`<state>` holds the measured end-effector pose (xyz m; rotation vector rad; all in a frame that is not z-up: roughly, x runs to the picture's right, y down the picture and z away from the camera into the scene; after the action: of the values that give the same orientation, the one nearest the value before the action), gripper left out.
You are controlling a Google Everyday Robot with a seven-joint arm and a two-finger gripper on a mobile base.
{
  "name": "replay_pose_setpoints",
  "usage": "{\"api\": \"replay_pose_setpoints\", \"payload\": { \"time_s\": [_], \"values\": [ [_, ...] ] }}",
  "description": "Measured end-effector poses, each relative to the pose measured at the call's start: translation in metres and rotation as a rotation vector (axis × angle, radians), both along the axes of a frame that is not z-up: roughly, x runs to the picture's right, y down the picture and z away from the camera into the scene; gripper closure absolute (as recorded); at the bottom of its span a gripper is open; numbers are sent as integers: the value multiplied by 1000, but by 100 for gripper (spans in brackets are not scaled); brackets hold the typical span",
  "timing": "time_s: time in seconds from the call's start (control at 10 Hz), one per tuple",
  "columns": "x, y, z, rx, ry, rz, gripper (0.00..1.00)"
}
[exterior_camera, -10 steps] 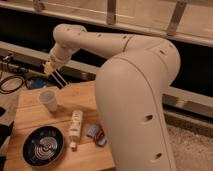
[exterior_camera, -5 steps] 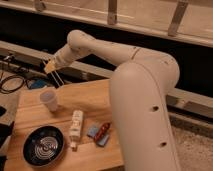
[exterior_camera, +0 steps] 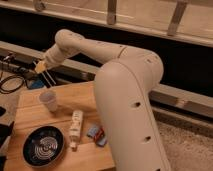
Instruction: Place the eraser in the ceramic cup
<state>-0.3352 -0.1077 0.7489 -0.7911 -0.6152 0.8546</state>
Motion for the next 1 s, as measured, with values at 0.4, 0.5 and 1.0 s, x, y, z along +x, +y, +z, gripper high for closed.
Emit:
{"api": "replay_pose_setpoints", "payload": {
  "time_s": [0.4,0.5,1.0],
  "values": [
    [-4,4,5,11,-10,2,96],
    [-12,10,5,9,-26,3,96],
    [-32,38,12,-26,-85,19,86]
  ]
}}
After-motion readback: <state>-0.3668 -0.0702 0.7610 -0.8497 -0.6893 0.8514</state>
